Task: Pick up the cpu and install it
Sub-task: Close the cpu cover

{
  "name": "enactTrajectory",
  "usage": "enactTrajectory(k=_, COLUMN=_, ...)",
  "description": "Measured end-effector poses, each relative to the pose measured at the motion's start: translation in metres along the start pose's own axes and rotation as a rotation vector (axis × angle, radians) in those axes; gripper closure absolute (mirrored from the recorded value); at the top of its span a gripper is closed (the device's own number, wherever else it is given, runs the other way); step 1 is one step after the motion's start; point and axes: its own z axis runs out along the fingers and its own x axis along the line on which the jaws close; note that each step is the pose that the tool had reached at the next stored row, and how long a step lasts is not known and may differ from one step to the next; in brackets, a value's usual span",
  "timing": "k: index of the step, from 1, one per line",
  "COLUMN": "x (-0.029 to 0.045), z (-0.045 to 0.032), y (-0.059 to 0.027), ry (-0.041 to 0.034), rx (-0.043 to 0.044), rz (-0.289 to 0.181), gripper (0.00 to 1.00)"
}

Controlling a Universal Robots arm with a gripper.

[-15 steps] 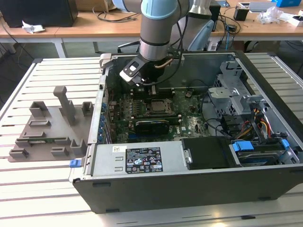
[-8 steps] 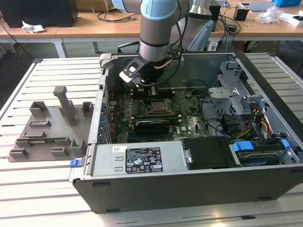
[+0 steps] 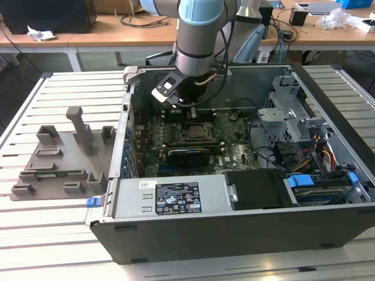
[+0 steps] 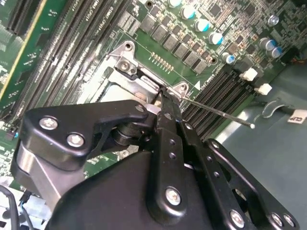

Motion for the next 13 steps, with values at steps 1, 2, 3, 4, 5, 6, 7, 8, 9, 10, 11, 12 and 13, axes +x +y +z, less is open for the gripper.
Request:
enactTrajectory(k=1, x=0.0001, z=-0.0016, y=-0.0001, ry=-0.0002, rx=0.0002, rz=0.000, gripper=0.89)
enactTrajectory(k=2, x=-0.0003, z=-0.0017, y=0.0001, ry=0.0000, rx=0.0004, rz=0.000, gripper=0.89)
enactTrajectory(k=3, x=-0.0011, z=-0.0018, y=0.0005, ry=0.0001, rx=0.0026, rz=0.000, gripper=0.89)
enactTrajectory(k=4, x=-0.0019, z=-0.0017, y=0.0011, ry=0.0003, rx=0.0049, rz=0.000, gripper=0.89)
enactTrajectory(k=5, x=-0.0037, z=-0.0015, y=0.0026, ry=0.0008, rx=0.0095, rz=0.000, gripper=0.89)
enactTrajectory(k=6, x=-0.0050, z=-0.0014, y=0.0033, ry=0.0011, rx=0.0115, rz=0.000, gripper=0.89)
enactTrajectory(k=7, x=-0.0064, z=-0.0013, y=0.0038, ry=0.0012, rx=0.0130, rz=0.000, gripper=0.89)
enactTrajectory(k=8, x=-0.0086, z=-0.0011, y=0.0045, ry=0.0016, rx=0.0149, rz=0.000, gripper=0.89)
enactTrajectory(k=9, x=-0.0120, z=-0.0009, y=0.0053, ry=0.0019, rx=0.0174, rz=0.000, gripper=0.89)
enactTrajectory(k=10, x=-0.0137, z=-0.0007, y=0.0056, ry=0.0019, rx=0.0185, rz=-0.001, gripper=0.89)
enactTrajectory(k=11, x=-0.0150, z=-0.0005, y=0.0059, ry=0.0021, rx=0.0195, rz=-0.001, gripper=0.89)
enactTrajectory(k=12, x=-0.0161, z=-0.0001, y=0.0065, ry=0.0024, rx=0.0208, rz=-0.001, gripper=0.89)
enactTrajectory(k=13, x=-0.0163, z=0.0003, y=0.0067, ry=0.0026, rx=0.0216, rz=-0.002, gripper=0.89)
